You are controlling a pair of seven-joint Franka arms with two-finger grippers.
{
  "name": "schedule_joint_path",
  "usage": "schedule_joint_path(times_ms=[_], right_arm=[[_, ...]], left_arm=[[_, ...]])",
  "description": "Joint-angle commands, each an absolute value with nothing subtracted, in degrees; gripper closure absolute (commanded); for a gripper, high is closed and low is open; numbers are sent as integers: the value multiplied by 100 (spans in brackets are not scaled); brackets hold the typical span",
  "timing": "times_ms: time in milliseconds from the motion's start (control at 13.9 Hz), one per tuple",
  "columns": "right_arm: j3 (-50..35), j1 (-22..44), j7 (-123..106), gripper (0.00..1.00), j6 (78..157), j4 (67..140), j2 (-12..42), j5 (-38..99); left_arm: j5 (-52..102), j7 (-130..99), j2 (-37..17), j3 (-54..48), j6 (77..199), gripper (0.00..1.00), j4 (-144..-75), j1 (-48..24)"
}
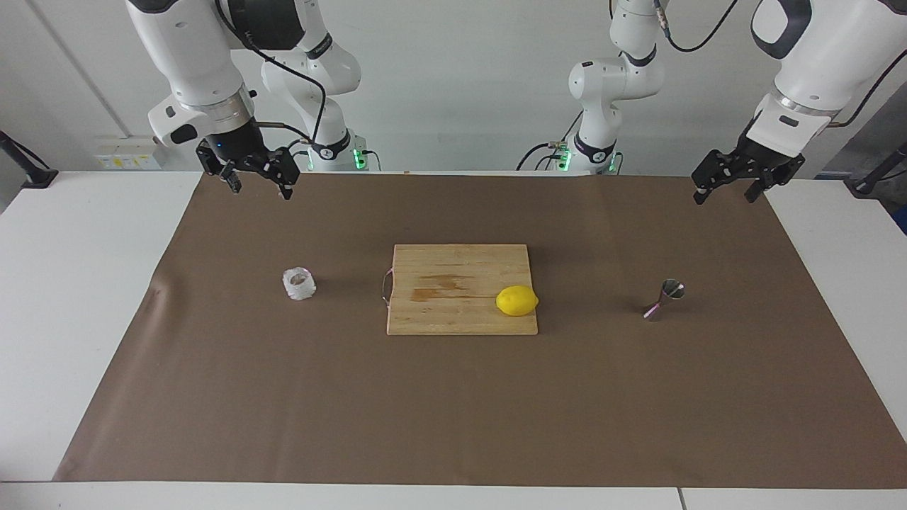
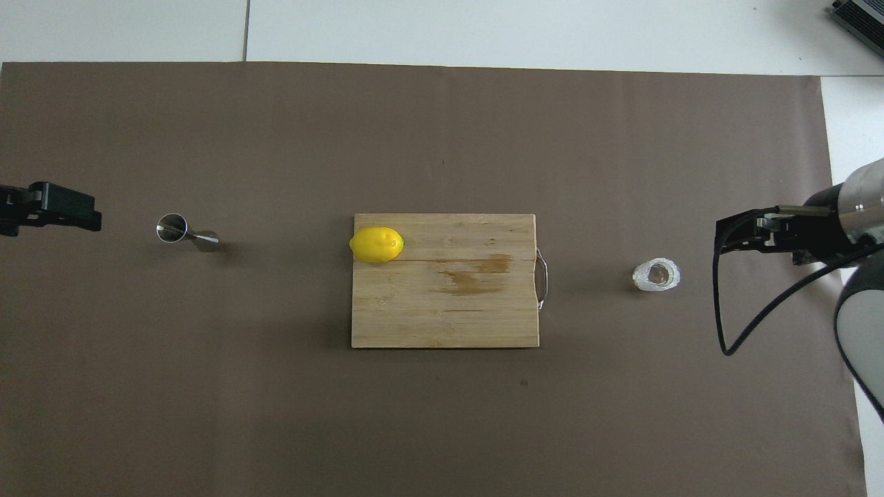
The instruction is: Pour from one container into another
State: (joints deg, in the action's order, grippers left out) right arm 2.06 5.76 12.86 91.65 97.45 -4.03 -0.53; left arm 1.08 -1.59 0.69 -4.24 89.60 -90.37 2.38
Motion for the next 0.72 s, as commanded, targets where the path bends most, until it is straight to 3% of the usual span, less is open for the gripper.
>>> schedule_joint_path(times_ms=[0,646], right_arm=[[237,554,1204,0,9132,9800,-492,105],[237,554,1204,0,9132,9800,-492,105]], left_arm=[[26,-88,220,-439,8938,0,-9202,264],[26,-123,220,-439,8930,0,-9202,264]])
